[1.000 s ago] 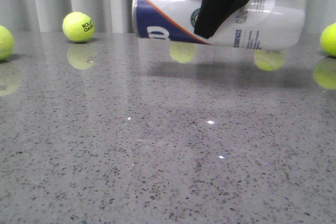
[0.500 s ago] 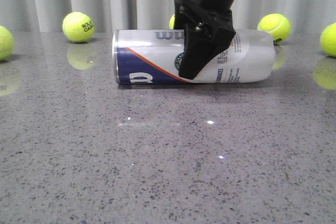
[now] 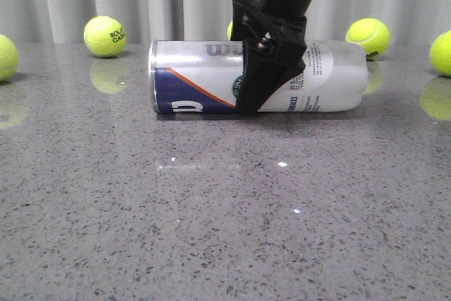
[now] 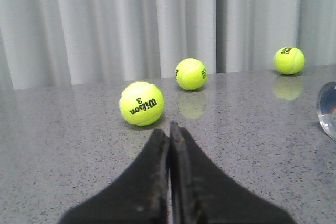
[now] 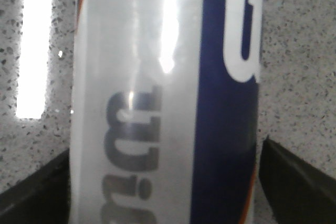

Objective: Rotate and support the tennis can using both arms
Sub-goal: 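Carry the can toward the middle and lower it flat onto the table, then open the right gripper and withdraw it from the can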

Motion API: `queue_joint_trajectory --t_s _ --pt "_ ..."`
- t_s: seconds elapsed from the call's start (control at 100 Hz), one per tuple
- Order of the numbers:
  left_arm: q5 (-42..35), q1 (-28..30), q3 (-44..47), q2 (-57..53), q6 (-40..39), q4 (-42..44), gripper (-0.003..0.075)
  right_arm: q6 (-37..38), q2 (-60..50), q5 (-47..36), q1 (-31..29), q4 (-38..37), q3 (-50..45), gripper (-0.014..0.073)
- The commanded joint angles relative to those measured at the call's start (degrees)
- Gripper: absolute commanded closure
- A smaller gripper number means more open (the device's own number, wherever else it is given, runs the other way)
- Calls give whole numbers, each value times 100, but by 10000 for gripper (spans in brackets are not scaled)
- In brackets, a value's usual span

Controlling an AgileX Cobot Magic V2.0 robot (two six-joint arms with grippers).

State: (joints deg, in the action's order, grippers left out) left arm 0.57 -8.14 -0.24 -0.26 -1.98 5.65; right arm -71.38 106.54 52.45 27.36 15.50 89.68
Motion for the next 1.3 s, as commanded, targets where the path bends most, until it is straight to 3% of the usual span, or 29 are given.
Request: queue_joint_trajectory --t_s 0.0,0.82,1.29 --pt "-461 9 279 -219 -55 -4 741 27 -284 -189 -7 113 156 -54" --pt "-461 9 279 -219 -55 -4 741 297 -971 -21 -12 113 159 -54" --pt "-461 9 279 -219 -55 -4 741 3531 -1621 -51 -204 -308 159 -54"
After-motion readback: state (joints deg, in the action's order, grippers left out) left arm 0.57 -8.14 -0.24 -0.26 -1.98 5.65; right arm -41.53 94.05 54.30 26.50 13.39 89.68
